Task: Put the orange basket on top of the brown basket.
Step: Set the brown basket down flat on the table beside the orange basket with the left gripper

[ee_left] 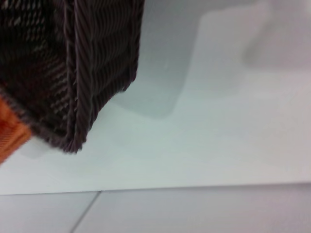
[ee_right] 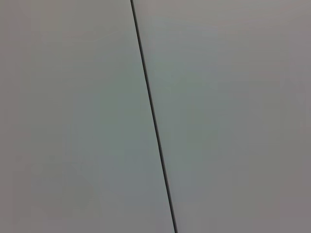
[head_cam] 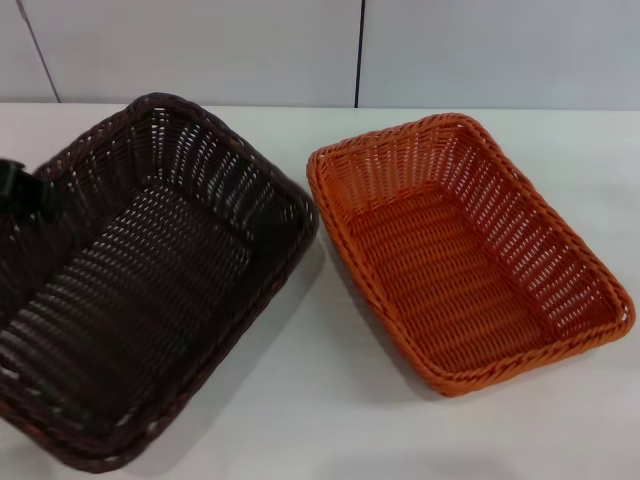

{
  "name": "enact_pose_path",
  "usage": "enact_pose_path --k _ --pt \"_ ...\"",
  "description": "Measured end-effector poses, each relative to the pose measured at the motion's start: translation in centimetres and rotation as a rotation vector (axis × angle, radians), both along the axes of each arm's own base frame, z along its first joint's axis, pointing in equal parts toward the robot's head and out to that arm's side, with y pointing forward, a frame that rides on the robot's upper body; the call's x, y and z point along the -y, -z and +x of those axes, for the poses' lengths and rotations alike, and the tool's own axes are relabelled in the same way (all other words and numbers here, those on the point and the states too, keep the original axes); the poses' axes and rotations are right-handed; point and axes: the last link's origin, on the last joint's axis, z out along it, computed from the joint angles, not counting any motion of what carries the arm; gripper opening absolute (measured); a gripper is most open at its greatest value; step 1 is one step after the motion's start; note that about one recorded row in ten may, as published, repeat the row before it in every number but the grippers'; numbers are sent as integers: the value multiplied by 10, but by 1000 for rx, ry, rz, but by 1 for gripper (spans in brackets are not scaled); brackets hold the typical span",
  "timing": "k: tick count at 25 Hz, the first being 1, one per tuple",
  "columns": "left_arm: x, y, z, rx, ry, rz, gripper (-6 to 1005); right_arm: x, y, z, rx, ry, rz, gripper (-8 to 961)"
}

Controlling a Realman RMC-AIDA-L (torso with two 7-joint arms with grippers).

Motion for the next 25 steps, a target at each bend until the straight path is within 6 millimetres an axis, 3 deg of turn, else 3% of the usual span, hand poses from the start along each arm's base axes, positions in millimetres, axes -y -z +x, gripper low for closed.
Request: enact_pose_path --k 1,4,13,14,15,18,22,23,25 --pt "0 0 0 0 0 0 212 0 0 0 -1 1 -1 766" --pt "0 -35 29 19 142 -54 211 2 1 2 -2 4 -1 765" --pt "-3 -37 44 72 223 -175 211 3 2 4 -4 9 -4 764" --pt "-12 -17 45 94 226 -292 211 4 2 4 -5 11 -5 763" --pt "-12 -17 45 94 226 -292 211 4 3 5 -6 12 -6 763" --pt "-25 21 43 42 205 -385 212 6 3 7 -8 18 -7 763" --pt "-34 39 48 43 201 -382 212 9 5 10 -11 29 -11 762" --pt "-41 55 60 49 219 -386 212 10 6 11 -12 31 -12 762" --pt "-44 64 69 49 236 -389 212 10 7 11 -14 34 -14 761"
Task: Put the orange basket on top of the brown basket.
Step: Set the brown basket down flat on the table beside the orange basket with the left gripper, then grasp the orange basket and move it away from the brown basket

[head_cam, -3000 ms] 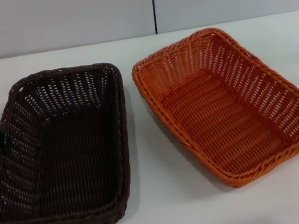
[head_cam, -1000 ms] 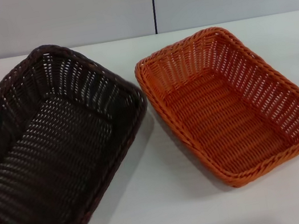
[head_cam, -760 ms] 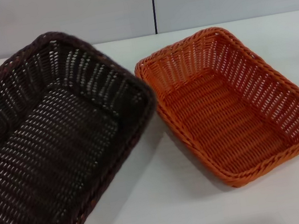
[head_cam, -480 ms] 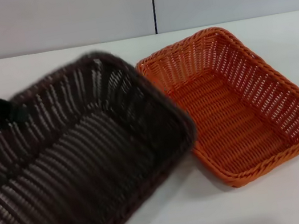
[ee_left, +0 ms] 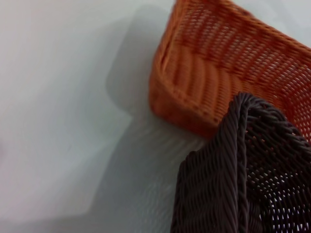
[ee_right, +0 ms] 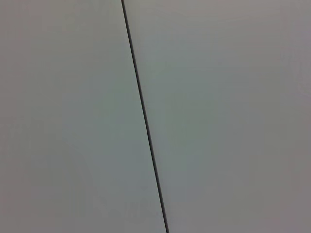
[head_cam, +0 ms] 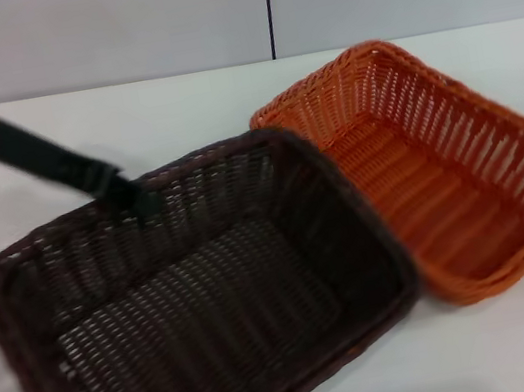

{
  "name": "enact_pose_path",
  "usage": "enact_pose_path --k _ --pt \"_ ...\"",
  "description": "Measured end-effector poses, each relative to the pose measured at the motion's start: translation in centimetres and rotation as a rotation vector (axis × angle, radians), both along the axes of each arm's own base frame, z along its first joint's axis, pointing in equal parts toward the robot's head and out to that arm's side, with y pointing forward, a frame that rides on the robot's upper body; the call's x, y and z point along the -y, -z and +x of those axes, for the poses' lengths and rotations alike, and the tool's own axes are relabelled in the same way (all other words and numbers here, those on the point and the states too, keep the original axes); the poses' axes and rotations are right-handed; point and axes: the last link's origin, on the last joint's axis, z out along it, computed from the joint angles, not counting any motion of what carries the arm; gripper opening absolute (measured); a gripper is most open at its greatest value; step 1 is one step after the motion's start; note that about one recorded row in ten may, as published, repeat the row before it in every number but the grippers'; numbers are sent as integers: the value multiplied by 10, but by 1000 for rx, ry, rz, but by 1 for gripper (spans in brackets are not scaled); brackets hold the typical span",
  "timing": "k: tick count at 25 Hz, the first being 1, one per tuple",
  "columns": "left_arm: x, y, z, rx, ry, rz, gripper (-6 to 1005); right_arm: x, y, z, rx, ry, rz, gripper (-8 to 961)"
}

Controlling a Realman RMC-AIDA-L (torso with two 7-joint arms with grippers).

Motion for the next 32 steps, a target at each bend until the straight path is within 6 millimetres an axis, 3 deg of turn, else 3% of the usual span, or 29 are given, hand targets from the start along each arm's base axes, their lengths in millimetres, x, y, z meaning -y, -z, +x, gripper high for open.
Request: enact_pose_path --k 7,16,24,32 --pt "-12 30 25 44 12 21 212 0 6 0 -6 7 -16 760" --pt "-9 31 17 65 -45 29 211 0 10 6 -15 46 -44 758" --pt "-10 12 9 128 -51 111 432 1 6 13 -149 2 -133 757" --pt "-13 -2 14 248 40 190 756 14 -23 13 -344 -120 -420 755"
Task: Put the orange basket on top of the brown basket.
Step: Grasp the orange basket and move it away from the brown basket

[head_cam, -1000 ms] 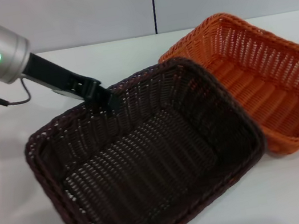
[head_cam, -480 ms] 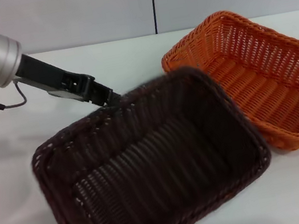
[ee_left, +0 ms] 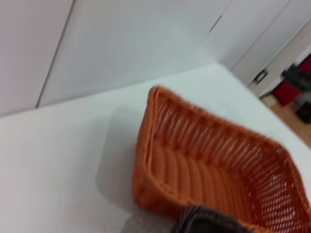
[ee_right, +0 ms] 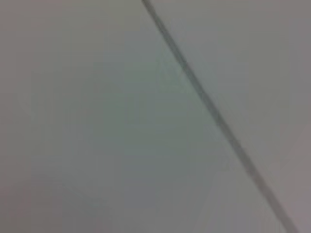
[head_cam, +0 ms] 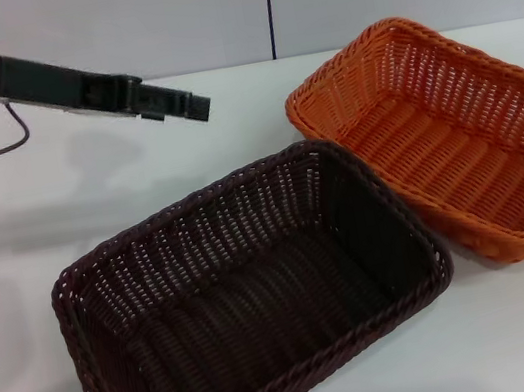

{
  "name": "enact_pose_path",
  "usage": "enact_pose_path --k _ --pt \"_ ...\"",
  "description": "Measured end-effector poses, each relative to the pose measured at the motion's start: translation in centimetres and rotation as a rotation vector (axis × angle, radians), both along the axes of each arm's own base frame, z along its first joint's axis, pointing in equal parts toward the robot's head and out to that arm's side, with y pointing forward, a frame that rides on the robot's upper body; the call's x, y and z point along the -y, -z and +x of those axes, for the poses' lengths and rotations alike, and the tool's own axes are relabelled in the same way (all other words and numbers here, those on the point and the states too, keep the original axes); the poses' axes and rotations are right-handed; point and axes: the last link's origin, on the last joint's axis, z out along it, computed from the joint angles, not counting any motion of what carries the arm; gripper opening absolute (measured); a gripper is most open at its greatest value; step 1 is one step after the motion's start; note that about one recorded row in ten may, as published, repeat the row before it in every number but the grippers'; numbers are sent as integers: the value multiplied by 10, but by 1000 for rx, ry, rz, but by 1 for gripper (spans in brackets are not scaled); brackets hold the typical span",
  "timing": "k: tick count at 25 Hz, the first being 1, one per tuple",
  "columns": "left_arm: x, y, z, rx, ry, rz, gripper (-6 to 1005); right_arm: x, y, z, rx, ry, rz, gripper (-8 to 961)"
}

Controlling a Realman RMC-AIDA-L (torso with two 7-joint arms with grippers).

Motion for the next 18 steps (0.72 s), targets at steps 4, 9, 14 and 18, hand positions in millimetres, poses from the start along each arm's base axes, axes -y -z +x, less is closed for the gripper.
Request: enact_pose_path --k 4,9,14,18 --pt "-4 0 -1 45 25 41 839 15 -19 -4 -75 -41 -196 755" --pt "-12 -4 0 63 28 102 840 31 -51 -18 -111 -52 -475 754" --pt "-20 -9 5 109 28 161 842 45 -79 -43 -155 -72 -704 753" --pt "-23 -12 8 117 36 175 842 59 -99 -54 -213 -32 -805 752"
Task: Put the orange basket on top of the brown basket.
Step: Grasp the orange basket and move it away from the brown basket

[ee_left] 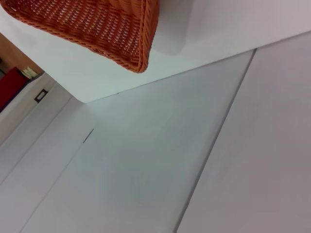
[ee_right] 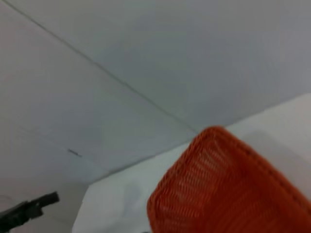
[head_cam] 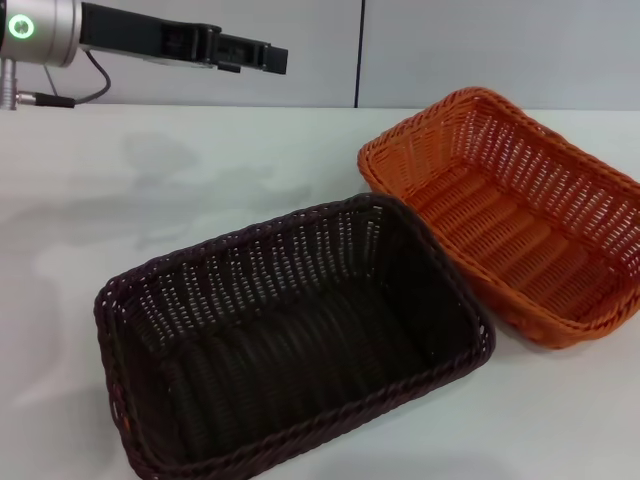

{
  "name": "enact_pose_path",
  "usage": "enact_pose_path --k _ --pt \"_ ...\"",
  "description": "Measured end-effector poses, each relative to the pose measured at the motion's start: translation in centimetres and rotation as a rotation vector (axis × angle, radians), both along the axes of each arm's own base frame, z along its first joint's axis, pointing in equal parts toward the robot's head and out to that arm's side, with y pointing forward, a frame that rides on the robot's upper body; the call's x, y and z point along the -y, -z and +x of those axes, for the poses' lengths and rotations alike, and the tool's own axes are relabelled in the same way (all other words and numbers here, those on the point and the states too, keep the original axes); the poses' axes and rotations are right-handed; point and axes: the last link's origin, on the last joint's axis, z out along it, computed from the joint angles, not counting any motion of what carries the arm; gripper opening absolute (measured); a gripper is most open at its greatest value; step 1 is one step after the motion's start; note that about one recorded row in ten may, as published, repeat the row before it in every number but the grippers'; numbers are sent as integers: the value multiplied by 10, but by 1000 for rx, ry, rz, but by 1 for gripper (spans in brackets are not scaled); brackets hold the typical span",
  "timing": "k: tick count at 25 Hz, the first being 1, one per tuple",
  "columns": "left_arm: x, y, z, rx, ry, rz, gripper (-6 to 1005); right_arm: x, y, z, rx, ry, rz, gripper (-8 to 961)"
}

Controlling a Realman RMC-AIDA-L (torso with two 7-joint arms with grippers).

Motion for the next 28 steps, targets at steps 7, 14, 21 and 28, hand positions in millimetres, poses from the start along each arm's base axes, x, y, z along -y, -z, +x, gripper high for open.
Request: enact_pose_path --k 7,14,21,28 --pt "-2 -17 6 14 14 8 842 8 9 2 -24 90 -126 751" --pt "-8 -23 14 25 26 27 842 10 41 26 -41 223 -173 749" --pt "-15 -22 29 20 54 31 841 10 73 36 -81 278 -190 748" --pt "-16 -23 40 21 59 15 841 5 98 35 -73 267 -191 747"
